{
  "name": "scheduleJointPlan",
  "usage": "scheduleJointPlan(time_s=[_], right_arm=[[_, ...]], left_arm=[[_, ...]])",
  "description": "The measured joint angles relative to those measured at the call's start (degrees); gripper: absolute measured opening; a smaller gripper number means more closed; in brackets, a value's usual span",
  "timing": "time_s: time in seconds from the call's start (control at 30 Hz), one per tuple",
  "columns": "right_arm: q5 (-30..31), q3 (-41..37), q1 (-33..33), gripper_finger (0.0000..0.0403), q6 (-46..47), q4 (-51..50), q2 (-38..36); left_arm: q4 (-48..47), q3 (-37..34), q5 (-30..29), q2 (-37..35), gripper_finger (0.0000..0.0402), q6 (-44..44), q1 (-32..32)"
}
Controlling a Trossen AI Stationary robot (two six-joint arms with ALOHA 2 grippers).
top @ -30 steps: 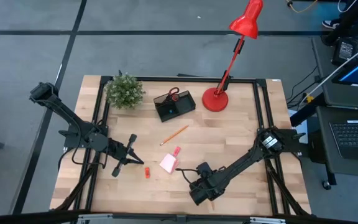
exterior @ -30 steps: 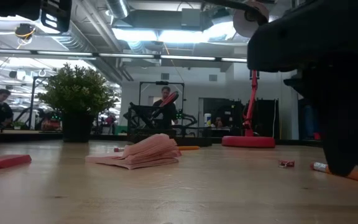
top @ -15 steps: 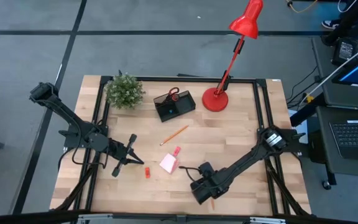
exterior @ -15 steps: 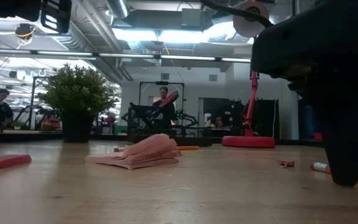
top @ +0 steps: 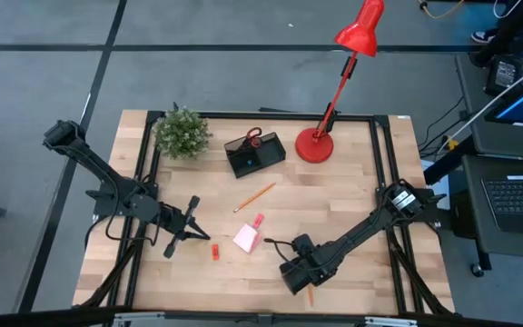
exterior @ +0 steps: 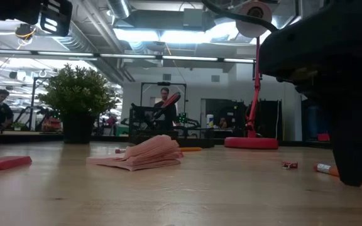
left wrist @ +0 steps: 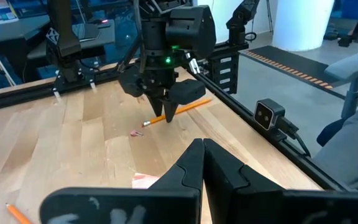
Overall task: Pick and place office supplies into organizer
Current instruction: Put the bottom orange pencil into the black desk organizer
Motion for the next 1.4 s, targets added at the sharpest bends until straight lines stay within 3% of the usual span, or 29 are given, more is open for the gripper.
scheduleJointPlan(time_s=[0.3, 0.6, 0.9, 1.4], right_arm=[[0.0, -0.1, -0.1, 0.0092, -0.2, 0.2, 0.0], [0.2, -0.1, -0.1, 0.0055, -0.3, 0.2, 0.0], [0.6, 1.2, -0.1, 0.0032, -3.0, -1.1, 0.2], [5.3, 3.0, 0.0, 0.0029, -6.0, -3.9, 0.3]], left_arm=[[0.0, 0.0, 0.0, 0.0, 0.0002, 0.0, 0.0], [0.1, 0.0, 0.0, 0.0, 0.0002, 0.0, 0.0], [0.0, 0.0, 0.0, 0.0, 0.0002, 0.0, 0.0], [0.1, 0.0, 0.0, 0.0, 0.0002, -0.5, 0.0]])
